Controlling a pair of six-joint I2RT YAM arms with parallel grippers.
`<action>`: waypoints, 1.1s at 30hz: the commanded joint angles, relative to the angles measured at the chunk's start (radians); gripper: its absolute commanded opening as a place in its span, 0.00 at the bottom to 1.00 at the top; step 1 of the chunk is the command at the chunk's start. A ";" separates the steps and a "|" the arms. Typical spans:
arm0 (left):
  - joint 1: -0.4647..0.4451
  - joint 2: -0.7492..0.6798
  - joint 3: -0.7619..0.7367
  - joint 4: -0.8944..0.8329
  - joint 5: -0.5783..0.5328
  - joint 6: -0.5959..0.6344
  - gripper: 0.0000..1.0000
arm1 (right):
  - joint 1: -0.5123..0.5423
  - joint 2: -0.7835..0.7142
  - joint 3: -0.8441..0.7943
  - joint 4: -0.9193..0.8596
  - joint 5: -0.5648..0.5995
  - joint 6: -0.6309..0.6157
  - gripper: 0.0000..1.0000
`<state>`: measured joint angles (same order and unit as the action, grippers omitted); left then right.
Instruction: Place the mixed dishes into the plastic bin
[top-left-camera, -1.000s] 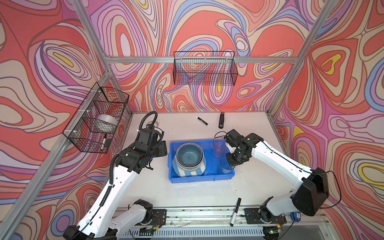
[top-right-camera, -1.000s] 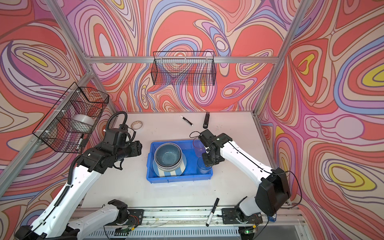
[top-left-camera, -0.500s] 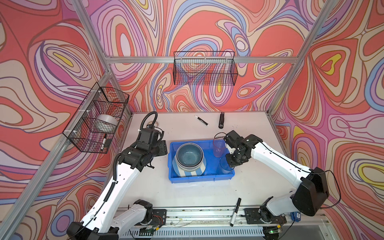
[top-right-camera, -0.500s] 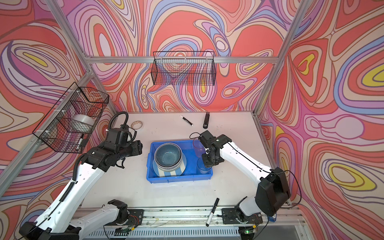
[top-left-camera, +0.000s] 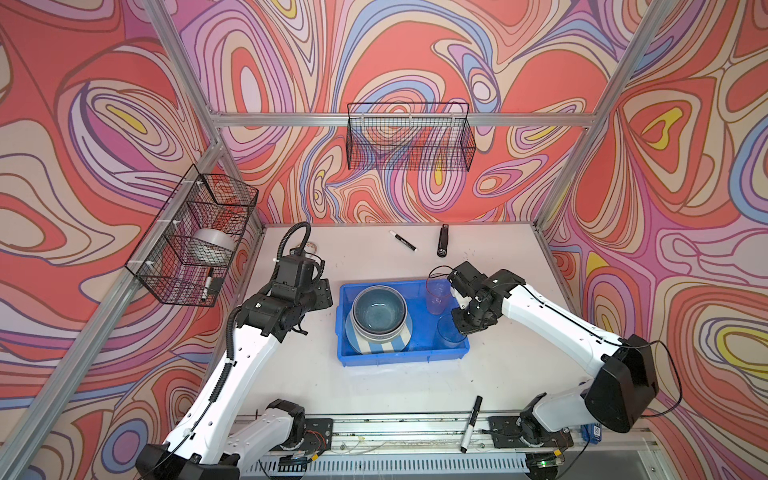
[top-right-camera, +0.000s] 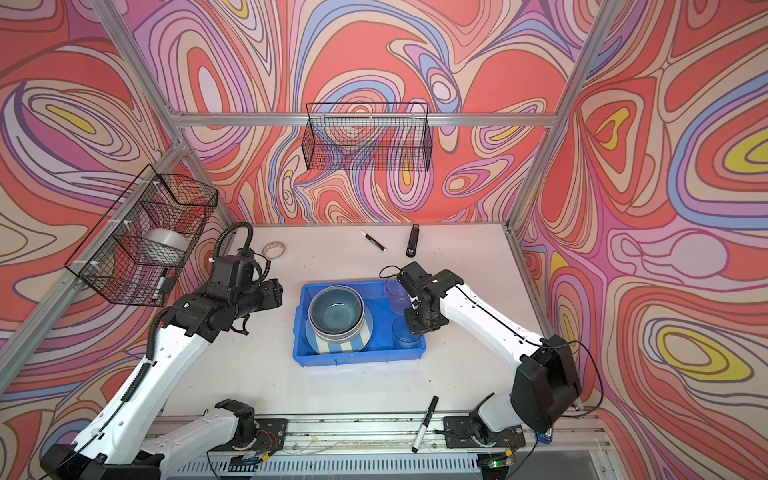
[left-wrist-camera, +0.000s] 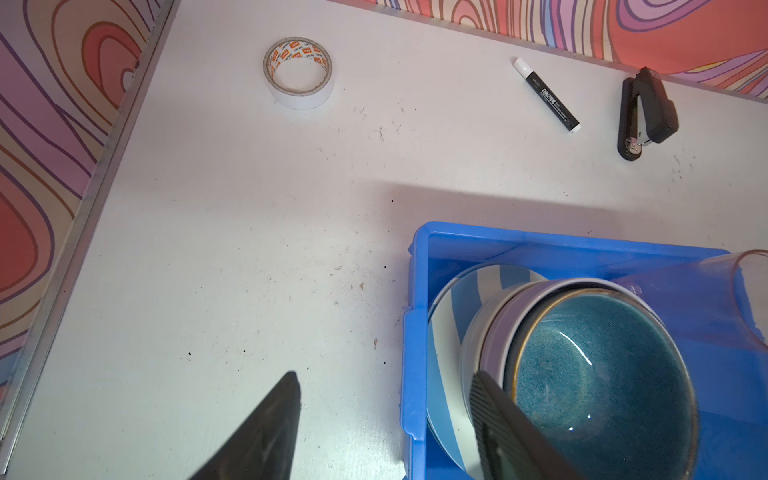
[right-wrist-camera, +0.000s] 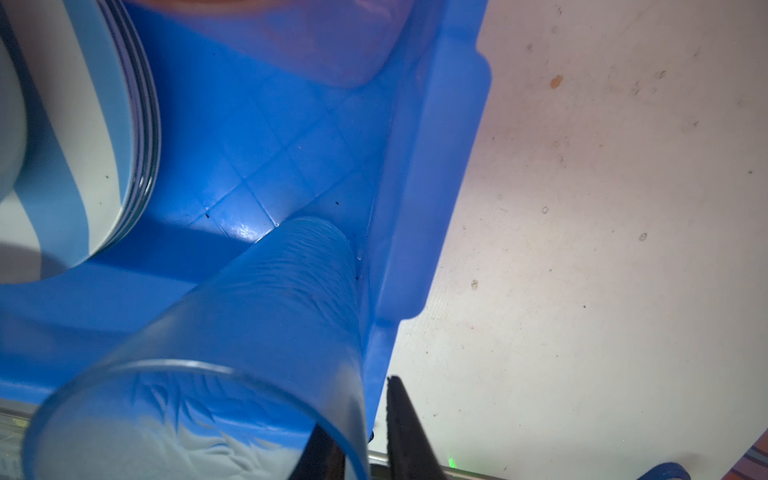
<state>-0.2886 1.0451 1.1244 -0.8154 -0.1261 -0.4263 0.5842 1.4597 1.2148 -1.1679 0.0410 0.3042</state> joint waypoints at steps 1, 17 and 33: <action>0.012 0.007 -0.010 0.018 0.011 0.000 0.68 | 0.003 -0.027 0.020 -0.019 0.012 -0.005 0.22; 0.045 0.022 -0.009 0.083 0.003 0.040 0.92 | 0.002 -0.102 0.167 0.002 0.038 -0.017 0.56; 0.106 0.083 -0.089 0.308 -0.084 0.190 1.00 | -0.159 -0.151 0.179 0.417 0.151 -0.079 0.94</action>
<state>-0.2008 1.1206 1.0695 -0.5907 -0.1703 -0.2867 0.4679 1.3308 1.4342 -0.8684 0.1638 0.2474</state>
